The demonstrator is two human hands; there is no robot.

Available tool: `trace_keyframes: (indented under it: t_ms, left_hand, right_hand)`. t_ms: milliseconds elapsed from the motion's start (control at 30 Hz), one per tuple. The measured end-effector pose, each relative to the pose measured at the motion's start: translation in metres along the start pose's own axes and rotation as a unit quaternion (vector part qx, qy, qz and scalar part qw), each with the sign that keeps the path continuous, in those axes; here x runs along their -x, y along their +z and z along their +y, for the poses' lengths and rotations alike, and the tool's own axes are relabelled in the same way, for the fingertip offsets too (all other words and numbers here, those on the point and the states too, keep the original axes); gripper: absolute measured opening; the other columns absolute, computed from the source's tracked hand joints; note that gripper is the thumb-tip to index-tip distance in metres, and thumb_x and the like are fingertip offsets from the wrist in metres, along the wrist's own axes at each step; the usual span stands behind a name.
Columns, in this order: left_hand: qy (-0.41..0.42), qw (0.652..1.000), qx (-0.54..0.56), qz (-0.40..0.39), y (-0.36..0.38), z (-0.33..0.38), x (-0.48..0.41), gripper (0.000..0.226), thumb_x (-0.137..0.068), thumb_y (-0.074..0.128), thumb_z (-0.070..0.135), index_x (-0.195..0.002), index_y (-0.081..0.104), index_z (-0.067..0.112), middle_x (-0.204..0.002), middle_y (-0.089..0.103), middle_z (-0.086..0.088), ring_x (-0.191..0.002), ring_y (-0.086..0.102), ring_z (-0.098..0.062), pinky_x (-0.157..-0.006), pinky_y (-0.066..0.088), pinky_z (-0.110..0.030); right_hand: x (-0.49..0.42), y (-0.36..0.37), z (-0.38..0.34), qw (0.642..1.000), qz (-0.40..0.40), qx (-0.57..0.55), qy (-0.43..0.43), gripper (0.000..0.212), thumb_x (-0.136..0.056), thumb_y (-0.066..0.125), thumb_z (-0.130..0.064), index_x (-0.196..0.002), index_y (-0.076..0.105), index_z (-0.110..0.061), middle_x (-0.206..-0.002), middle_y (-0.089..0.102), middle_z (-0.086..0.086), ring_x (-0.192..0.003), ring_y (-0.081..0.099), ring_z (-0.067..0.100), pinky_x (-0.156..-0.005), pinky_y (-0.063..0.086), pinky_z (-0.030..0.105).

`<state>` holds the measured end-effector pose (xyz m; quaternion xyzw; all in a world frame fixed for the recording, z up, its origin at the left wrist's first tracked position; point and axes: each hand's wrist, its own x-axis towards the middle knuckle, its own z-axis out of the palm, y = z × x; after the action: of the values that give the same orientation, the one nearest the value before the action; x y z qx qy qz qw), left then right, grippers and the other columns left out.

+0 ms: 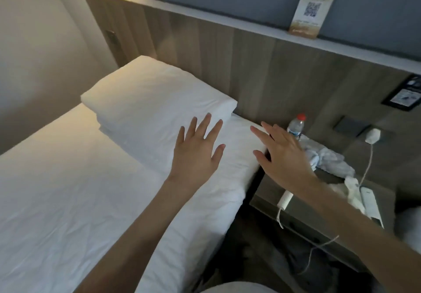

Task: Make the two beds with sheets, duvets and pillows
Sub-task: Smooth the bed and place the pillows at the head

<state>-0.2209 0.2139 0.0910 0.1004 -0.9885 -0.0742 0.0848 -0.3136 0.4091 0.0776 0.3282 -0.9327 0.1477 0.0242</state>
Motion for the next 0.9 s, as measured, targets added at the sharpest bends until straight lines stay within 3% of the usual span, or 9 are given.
trace_keyframes:
  t_ms: [100,267,400,900]
  left_hand:
    - [0.056,0.998,0.012,0.011,-0.003,0.040,0.000,0.054,-0.101,0.039,0.044,-0.152,0.030,0.027,-0.160,0.024,0.000,-0.148,0.021,-0.028,-0.118,0.019,-0.047]
    - [0.181,0.981,0.033,0.053,-0.002,0.120,0.008,0.049,-0.094,0.057,0.035,-0.139,0.051,0.017,-0.145,0.050,-0.009,-0.132,0.046,-0.035,-0.105,0.039,-0.054]
    - [0.268,0.962,0.043,0.040,0.001,0.195,0.033,0.051,-0.095,0.053,0.037,-0.142,0.047,0.018,-0.147,0.046,-0.008,-0.134,0.043,-0.033,-0.108,0.037,-0.053]
    - [0.492,0.863,0.102,-0.049,0.027,0.449,0.243,0.056,-0.095,0.055,0.035,-0.146,0.042,0.017,-0.149,0.043,-0.011,-0.137,0.039,-0.035,-0.109,0.035,-0.052]
  right_hand:
    - [0.044,-0.025,0.020,0.996,0.060,-0.007,0.062,0.056,-0.090,0.065,-0.028,-0.143,0.048,-0.022,-0.144,0.049,0.008,-0.132,0.045,0.033,-0.106,0.039,0.054]
    - [0.134,-0.063,0.057,0.976,0.127,0.001,0.176,0.056,-0.090,0.064,-0.025,-0.143,0.047,-0.023,-0.144,0.049,0.005,-0.132,0.044,0.030,-0.105,0.037,0.050]
    - [0.219,-0.082,0.083,0.954,0.161,0.022,0.251,0.056,-0.088,0.066,-0.026,-0.140,0.048,-0.024,-0.142,0.051,0.004,-0.129,0.047,0.031,-0.101,0.042,0.049]
    - [0.568,-0.128,0.104,0.841,0.173,0.034,0.511,0.058,-0.095,0.055,-0.032,-0.149,0.035,-0.028,-0.154,0.036,0.000,-0.139,0.033,0.026,-0.107,0.034,0.045]
